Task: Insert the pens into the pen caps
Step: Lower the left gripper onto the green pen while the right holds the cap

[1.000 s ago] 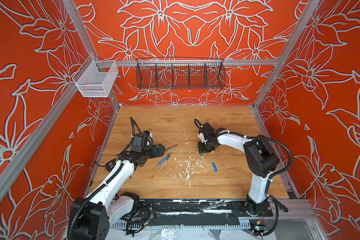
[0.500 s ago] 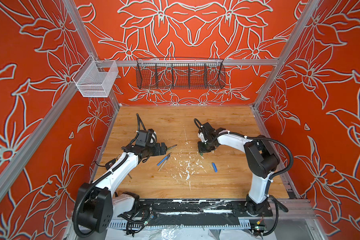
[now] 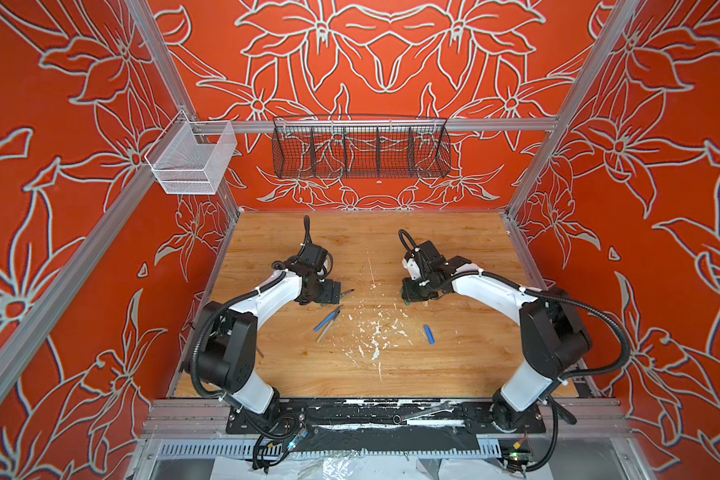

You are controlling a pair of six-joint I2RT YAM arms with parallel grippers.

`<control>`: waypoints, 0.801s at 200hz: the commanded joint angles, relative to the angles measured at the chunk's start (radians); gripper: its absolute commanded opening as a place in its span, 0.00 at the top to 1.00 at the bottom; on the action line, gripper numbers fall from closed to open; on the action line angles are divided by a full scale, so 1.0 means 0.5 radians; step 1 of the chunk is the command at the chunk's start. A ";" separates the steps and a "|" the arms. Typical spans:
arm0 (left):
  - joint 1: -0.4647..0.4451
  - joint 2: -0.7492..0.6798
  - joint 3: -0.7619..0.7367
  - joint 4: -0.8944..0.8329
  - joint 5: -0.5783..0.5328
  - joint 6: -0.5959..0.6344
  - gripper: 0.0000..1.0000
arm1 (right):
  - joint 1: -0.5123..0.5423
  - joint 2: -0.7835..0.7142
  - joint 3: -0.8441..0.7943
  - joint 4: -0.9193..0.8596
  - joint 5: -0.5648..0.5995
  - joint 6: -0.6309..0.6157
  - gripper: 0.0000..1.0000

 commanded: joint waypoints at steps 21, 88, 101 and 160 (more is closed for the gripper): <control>-0.014 0.136 0.070 -0.144 -0.065 0.125 0.15 | -0.007 -0.139 -0.170 0.061 -0.004 0.061 0.87; -0.032 0.274 0.159 -0.127 -0.082 0.285 0.30 | -0.007 -0.228 -0.305 0.150 -0.049 0.111 0.87; -0.035 0.304 0.166 -0.127 -0.064 0.336 0.32 | -0.008 -0.232 -0.311 0.154 -0.052 0.113 0.87; -0.052 0.439 0.218 -0.157 -0.042 0.428 0.34 | -0.009 -0.256 -0.305 0.157 -0.118 0.107 0.87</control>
